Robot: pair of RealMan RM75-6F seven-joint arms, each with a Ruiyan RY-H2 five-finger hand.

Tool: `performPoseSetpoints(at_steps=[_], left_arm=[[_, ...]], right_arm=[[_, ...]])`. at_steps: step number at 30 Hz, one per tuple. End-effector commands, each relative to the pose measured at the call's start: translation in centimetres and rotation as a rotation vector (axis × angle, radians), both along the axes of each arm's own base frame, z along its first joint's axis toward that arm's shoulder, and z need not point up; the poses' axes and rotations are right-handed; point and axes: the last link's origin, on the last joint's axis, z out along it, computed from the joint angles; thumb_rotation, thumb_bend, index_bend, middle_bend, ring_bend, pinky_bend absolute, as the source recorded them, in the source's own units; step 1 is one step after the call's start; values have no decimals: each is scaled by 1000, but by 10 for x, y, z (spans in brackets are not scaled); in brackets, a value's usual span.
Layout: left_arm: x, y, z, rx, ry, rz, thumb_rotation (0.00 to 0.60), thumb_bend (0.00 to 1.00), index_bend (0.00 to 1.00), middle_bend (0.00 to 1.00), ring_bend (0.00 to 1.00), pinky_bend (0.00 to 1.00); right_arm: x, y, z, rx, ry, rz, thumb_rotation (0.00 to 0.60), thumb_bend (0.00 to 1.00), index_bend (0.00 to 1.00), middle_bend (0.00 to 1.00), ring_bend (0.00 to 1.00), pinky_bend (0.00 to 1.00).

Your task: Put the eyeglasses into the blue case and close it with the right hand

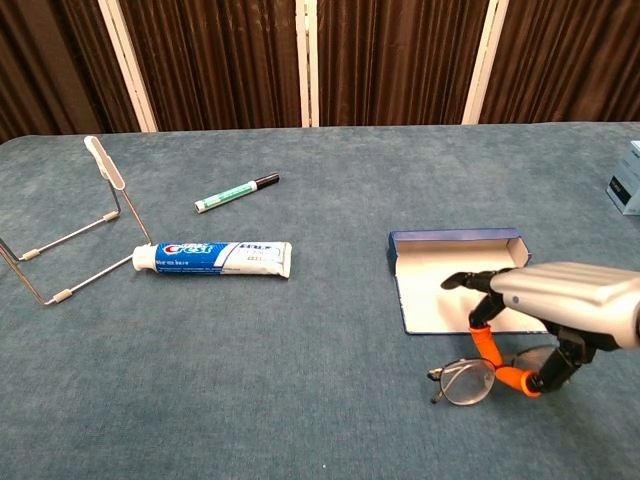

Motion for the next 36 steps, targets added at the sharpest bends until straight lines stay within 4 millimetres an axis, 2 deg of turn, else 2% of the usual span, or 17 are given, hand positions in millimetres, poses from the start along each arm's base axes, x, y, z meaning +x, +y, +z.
performPoseSetpoints(at_steps=[1,6,9,12,20,36], left_arm=[[0,0,0,-1,-1,0,600,0,0,0,0,0],[-1,2,0,-5,-3,4,600,0,0,0,0,0],[-3,4,1,-4,-7,12,600,0,0,0,0,0],[-5,5,2,-3,-11,20,600,0,0,0,0,0],[-10,10,4,1,-17,41,600,0,0,0,0,0],[-14,14,4,-2,-18,59,600,0,0,0,0,0]], right_arm=[[2,-3,3,-10,-6,1,600,372,611,0,0,0],[8,-17,9,-45,-14,13,600,373,612,0,0,0],[16,-46,14,-111,-36,0,600,372,612,0,0,0],[20,-62,15,-140,-44,-8,600,372,612,0,0,0],[30,-92,12,-179,-38,-28,600,372,613,0,0,0],[33,-97,-7,-164,-4,-3,600,372,615,0,0,0]])
